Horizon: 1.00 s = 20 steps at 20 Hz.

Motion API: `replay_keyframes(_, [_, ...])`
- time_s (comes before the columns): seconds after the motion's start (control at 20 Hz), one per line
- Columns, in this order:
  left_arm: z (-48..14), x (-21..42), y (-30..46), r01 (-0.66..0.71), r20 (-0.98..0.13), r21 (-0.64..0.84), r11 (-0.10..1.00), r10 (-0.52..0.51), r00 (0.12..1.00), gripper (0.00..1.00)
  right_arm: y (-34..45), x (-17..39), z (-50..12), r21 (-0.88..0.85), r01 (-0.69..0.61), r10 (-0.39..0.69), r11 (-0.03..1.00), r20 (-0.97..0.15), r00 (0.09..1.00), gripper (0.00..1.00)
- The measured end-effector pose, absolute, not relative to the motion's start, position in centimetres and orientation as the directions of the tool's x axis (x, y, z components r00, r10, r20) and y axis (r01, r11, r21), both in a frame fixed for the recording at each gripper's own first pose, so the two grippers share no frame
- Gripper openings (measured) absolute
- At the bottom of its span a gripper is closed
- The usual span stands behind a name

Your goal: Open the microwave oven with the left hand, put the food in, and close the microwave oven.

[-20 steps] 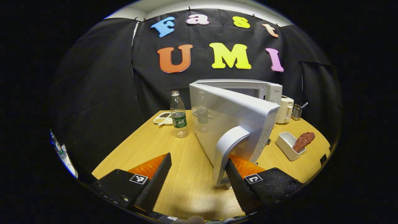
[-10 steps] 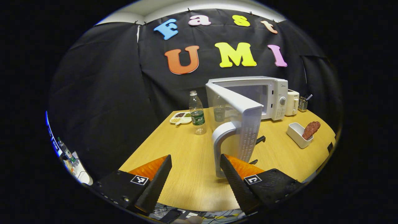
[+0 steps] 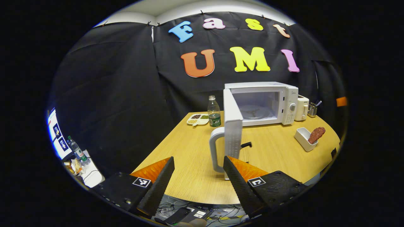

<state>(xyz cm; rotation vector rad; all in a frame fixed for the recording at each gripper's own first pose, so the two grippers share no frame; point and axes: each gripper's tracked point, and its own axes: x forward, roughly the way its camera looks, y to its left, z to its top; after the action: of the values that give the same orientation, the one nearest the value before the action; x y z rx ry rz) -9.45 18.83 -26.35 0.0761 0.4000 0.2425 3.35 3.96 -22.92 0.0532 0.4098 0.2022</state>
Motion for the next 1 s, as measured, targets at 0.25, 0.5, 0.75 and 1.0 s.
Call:
replay_keyframes(0.25, [-21.4, -8.3, 11.7, -0.150, -0.333, 0.071, 0.986, 0.165, 0.928, 0.96, 2.0, 7.4, -31.6, 0.192, -0.211, 0.282, 0.958, -0.509, 0.813, 1.00])
replay_keyframes(0.5, [-16.6, -5.4, 4.9, -0.118, -0.296, 0.040, 0.992, 0.124, 0.947, 0.95, 2.2, 11.5, -37.2, 0.399, -0.220, 0.427, 0.890, -0.565, 0.705, 0.94])
replay_keyframes(0.75, [-14.5, -2.4, 0.6, -0.148, -0.296, 0.049, 0.988, 0.156, 0.942, 0.95, 4.1, 13.7, -38.8, 0.567, -0.247, 0.588, 0.786, -0.561, 0.582, 0.59])
replay_keyframes(1.0, [-13.4, -1.1, -1.6, -0.184, -0.302, 0.057, 0.981, 0.193, 0.934, 0.95, 4.8, 14.2, -39.0, 0.677, -0.215, 0.679, 0.704, -0.551, 0.485, 0.10])
